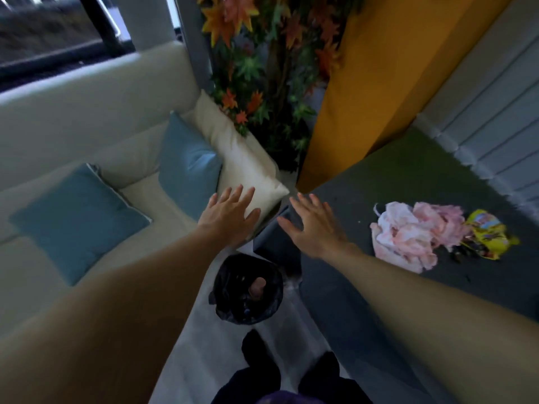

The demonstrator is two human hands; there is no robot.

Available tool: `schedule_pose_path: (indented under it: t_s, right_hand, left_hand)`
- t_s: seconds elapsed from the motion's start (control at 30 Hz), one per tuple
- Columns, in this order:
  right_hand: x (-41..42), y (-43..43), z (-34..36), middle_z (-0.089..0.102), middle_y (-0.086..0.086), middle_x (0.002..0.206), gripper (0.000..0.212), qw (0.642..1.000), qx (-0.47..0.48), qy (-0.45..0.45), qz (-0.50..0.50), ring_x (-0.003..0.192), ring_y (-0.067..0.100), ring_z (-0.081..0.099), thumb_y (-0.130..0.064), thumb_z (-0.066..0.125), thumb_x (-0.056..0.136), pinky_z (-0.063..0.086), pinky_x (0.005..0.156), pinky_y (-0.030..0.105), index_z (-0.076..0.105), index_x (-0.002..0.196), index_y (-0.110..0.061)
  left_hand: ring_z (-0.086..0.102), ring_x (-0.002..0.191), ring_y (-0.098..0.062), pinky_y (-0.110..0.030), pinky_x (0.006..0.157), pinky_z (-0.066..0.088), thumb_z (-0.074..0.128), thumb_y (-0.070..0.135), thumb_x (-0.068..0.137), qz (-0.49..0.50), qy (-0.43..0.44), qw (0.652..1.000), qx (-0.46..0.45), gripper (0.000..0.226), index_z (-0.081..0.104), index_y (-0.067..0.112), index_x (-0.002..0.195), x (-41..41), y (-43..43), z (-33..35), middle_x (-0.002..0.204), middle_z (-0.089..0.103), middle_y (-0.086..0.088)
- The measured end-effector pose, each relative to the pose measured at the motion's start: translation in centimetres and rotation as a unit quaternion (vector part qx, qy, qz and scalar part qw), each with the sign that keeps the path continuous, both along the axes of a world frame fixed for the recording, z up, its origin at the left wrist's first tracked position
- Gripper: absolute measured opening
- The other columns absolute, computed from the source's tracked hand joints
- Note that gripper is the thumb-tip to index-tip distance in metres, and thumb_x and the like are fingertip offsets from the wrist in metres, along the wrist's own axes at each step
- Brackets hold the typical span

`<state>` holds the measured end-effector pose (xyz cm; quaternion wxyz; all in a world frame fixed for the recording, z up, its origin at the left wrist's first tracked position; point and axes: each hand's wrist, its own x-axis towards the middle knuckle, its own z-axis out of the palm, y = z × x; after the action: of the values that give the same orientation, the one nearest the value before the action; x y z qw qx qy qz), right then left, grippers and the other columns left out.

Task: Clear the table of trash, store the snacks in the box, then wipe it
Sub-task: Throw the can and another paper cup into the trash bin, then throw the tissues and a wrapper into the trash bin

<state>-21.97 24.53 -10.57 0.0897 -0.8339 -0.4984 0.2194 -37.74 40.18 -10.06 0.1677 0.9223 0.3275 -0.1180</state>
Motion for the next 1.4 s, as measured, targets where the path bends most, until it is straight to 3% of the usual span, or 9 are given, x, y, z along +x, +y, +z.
schedule_pose_path:
  t_s: [0.3, 0.63, 0.93, 1.1, 1.2, 1.4]
  right_hand:
    - [4.3, -7.2, 4.0, 0.009, -0.007, 0.167, 0.074, 0.992, 0.029, -0.022, -0.118, 0.154, 0.019, 0.003, -0.069, 0.027, 0.097, 0.009, 0.123, 0.049, 0.019, 0.158, -0.029]
    - [10.0, -16.9, 6.2, 0.02, -0.002, 0.165, 0.071, 0.972, 0.071, -0.06, -0.214, 0.152, 0.026, 0.014, -0.068, 0.033, 0.096, 0.022, 0.118, 0.055, 0.03, 0.154, -0.028]
    - [15.1, -24.2, 6.3, 0.026, 0.001, 0.163, 0.07, 0.963, 0.066, -0.075, -0.252, 0.151, 0.027, 0.018, -0.067, 0.037, 0.096, 0.026, 0.117, 0.053, 0.034, 0.152, -0.026]
    - [17.7, -27.4, 5.2, 0.029, -0.002, 0.161, 0.076, 0.959, 0.068, -0.071, -0.265, 0.148, 0.028, 0.024, -0.075, 0.027, 0.088, 0.032, 0.113, 0.056, 0.035, 0.149, -0.03]
    - [19.2, -28.9, 4.3, 0.033, -0.002, 0.158, 0.067, 0.96, 0.062, -0.08, -0.26, 0.146, 0.029, 0.027, -0.07, 0.034, 0.091, 0.035, 0.11, 0.056, 0.038, 0.146, -0.031]
    - [21.6, -30.9, 2.7, 0.025, -0.002, 0.162, 0.058, 0.959, 0.054, -0.055, -0.272, 0.15, 0.024, 0.016, -0.06, 0.042, 0.097, 0.026, 0.114, 0.054, 0.038, 0.147, -0.032]
  left_hand:
    - [0.014, 0.153, -0.028, -0.049, 0.123, 0.014, 0.025, 0.055, 0.103, -0.098, -0.049, 0.994, 0.008, 0.067, 0.012, 0.024, 0.161, 7.1, -4.0, 4.0, 0.167, 0.017, -0.007]
    - [0.007, 0.154, -0.031, -0.046, 0.124, 0.012, 0.023, 0.059, 0.103, -0.162, -0.009, 0.987, -0.017, 0.068, 0.001, 0.032, 0.161, 15.2, -12.3, 6.9, 0.169, 0.005, -0.002]
    - [0.009, 0.154, -0.036, -0.052, 0.123, 0.018, 0.025, 0.06, 0.102, -0.194, -0.008, 0.981, -0.024, 0.069, 0.002, 0.032, 0.161, 20.9, -18.0, 6.6, 0.169, 0.006, -0.004]
    - [0.009, 0.153, -0.04, -0.058, 0.122, 0.018, 0.03, 0.063, 0.1, -0.193, 0.004, 0.981, -0.033, 0.073, 0.0, 0.035, 0.16, 23.6, -20.6, 5.9, 0.169, 0.002, -0.003]
    - [0.013, 0.152, -0.041, -0.06, 0.12, 0.02, 0.035, 0.064, 0.099, -0.191, 0.011, 0.981, -0.043, 0.076, 0.0, 0.036, 0.16, 24.9, -21.9, 5.1, 0.169, 0.002, -0.003]
    - [0.022, 0.151, -0.034, -0.06, 0.115, 0.03, 0.046, 0.065, 0.094, -0.19, 0.013, 0.981, -0.034, 0.085, 0.0, 0.036, 0.159, 27.3, -23.7, 3.0, 0.169, 0.006, -0.002]
